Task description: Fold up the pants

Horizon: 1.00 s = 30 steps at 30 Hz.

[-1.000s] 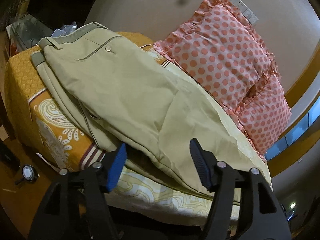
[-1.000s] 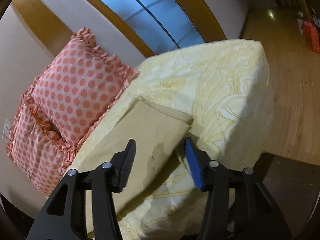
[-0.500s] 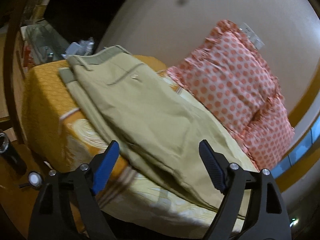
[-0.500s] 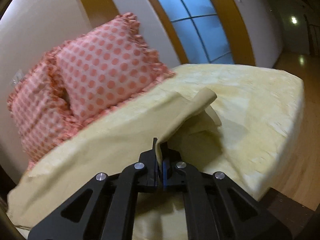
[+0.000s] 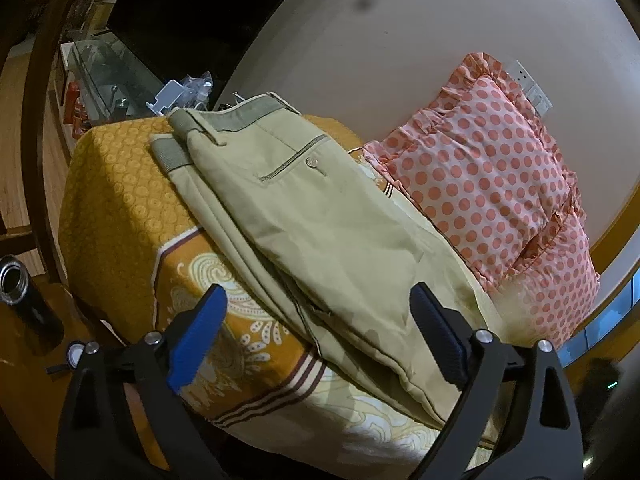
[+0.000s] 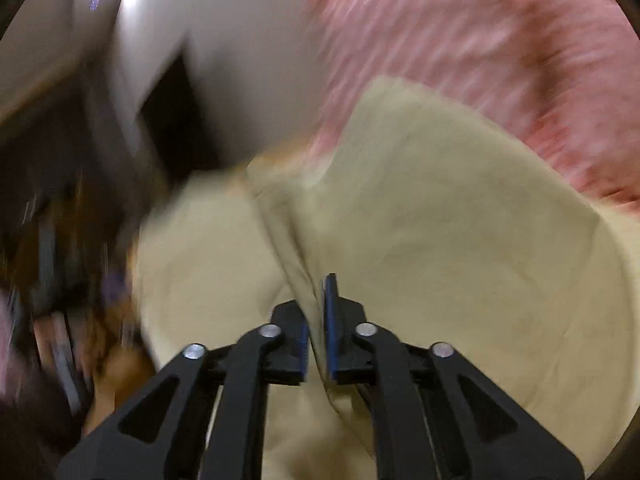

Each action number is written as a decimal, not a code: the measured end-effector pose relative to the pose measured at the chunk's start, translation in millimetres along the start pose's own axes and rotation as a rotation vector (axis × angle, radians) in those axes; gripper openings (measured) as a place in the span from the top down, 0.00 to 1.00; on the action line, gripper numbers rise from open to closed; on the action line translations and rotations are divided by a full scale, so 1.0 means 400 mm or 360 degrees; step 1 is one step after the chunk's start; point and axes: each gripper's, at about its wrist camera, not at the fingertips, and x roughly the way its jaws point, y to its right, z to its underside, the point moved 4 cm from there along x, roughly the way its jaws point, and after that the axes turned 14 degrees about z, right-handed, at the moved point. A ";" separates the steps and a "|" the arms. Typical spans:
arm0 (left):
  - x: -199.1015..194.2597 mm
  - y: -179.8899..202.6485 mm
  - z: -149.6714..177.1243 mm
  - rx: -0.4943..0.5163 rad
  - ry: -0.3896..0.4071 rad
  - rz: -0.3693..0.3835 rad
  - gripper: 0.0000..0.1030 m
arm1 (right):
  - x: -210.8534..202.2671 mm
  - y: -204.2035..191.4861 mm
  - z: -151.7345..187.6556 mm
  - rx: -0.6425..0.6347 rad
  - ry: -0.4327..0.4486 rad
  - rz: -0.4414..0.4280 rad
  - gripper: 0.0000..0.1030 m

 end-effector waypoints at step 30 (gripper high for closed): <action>0.133 0.181 -0.214 0.0403 -0.0047 -0.0253 0.93 | -0.242 0.301 0.064 0.0602 0.0506 -0.0001 0.10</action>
